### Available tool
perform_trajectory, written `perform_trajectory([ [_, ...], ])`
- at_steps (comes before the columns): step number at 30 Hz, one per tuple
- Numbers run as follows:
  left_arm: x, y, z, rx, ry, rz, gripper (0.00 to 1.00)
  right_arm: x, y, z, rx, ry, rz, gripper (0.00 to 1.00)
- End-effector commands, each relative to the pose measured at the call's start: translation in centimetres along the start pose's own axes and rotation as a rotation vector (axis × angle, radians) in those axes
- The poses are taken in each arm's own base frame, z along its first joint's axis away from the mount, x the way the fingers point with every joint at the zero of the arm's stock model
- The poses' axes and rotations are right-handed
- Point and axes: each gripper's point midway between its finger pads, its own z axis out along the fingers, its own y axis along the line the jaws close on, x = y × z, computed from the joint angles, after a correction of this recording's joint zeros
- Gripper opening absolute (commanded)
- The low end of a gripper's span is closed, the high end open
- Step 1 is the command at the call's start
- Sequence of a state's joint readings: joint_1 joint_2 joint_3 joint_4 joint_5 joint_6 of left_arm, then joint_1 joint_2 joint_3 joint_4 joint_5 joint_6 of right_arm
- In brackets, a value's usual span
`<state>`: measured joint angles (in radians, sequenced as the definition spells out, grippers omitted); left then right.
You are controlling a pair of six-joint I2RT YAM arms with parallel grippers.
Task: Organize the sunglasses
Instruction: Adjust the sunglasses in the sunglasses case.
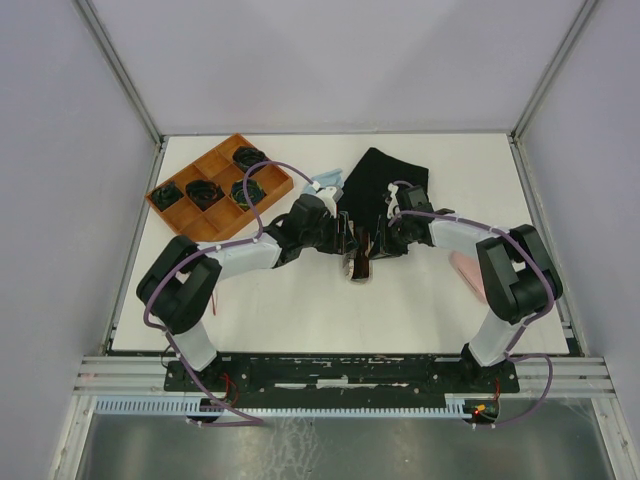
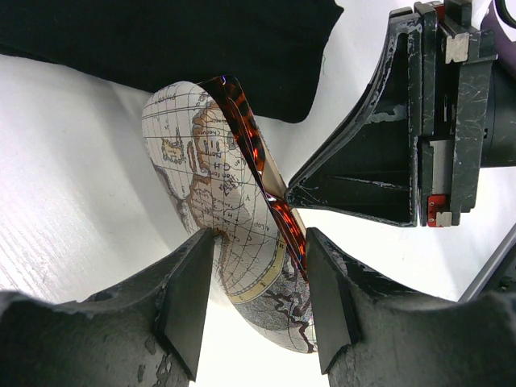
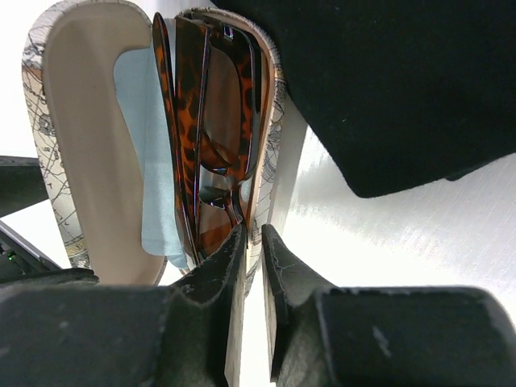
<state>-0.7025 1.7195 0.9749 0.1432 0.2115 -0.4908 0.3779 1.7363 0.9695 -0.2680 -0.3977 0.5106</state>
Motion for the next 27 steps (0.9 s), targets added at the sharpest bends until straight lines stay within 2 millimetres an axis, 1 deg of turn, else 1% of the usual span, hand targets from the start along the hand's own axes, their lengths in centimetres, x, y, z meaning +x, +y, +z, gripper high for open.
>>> perform_trajectory([
  [1,-1.8,-1.0,-0.7,0.03,-0.053,0.017,0.57,-2.7,1.6,-0.6,-0.023,-0.087,-0.045,0.21],
  [6,-1.7,-1.0,-0.7,0.03,-0.052,0.019,0.57,-3.0,1.4,-0.8,-0.01,-0.102,-0.046,0.23],
  [21,-1.7,-1.1,-0.7,0.035,-0.051,0.018,0.57,-3.5,1.2,0.5,-0.007,-0.088,-0.04,0.27],
  [27,-1.7,-1.1,-0.7,0.037,-0.05,0.017,0.57,-3.1,0.9,1.3,0.01,-0.068,-0.044,0.27],
])
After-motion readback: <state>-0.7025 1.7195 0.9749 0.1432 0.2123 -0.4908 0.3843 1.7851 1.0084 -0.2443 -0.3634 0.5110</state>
